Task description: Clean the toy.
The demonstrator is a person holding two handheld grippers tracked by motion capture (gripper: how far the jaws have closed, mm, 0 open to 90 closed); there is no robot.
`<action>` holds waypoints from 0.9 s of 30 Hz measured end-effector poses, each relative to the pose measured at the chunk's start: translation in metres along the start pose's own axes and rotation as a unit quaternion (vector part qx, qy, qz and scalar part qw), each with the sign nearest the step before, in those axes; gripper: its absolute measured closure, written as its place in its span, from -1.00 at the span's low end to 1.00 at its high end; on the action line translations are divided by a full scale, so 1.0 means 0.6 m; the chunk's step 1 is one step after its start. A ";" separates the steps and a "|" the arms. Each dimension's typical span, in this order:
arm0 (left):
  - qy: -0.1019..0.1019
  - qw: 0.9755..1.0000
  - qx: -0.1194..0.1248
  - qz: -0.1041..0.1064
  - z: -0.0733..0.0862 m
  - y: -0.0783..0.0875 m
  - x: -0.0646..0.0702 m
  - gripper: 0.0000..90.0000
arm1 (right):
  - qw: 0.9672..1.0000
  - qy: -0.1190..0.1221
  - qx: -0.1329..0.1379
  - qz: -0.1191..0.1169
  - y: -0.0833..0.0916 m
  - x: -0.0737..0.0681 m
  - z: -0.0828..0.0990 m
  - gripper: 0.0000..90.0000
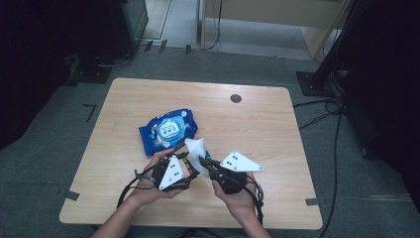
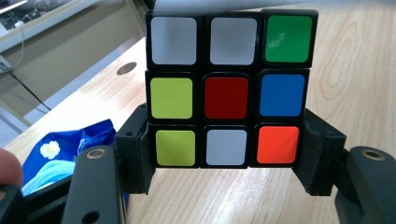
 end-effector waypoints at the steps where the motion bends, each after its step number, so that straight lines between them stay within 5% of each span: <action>1: -0.001 1.000 -0.001 -0.002 0.000 0.001 0.000 -0.24 | 1.000 0.002 0.000 0.004 -0.005 0.001 0.003 1.00; 9: -0.001 1.000 0.002 0.003 0.000 0.004 -0.001 -0.23 | 0.999 -0.027 -0.007 0.031 -0.017 0.044 0.021 0.99; 14: 0.001 1.000 0.008 0.005 -0.002 0.006 -0.001 -0.23 | 0.995 -0.077 -0.046 0.051 -0.035 0.097 0.054 0.99; 17: 0.000 1.000 0.006 0.002 0.000 0.005 -0.003 -0.23 | 0.993 -0.097 -0.043 0.058 -0.032 0.115 0.059 0.99; 20: 0.002 1.000 0.004 0.002 0.003 0.003 -0.005 -0.23 | 0.995 -0.089 -0.021 0.048 -0.015 0.105 0.042 0.99; 23: 0.004 1.000 0.006 0.003 0.001 0.004 -0.004 -0.23 | 0.998 -0.053 0.010 0.013 0.005 0.060 0.011 0.99; 27: 0.003 1.000 0.008 0.002 -0.002 0.006 -0.002 -0.23 | 1.000 -0.018 0.015 -0.014 0.005 0.014 -0.002 0.99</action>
Point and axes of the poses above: each handheld gripper's, and its own axes: y roughly backward along the jaws, z roughly out of its underside, x roughly to its right, the point moved 9 cm from there along -y, roughly forward along the jaws, and after that the axes turned 14 degrees about -x, right-handed, at the moved point
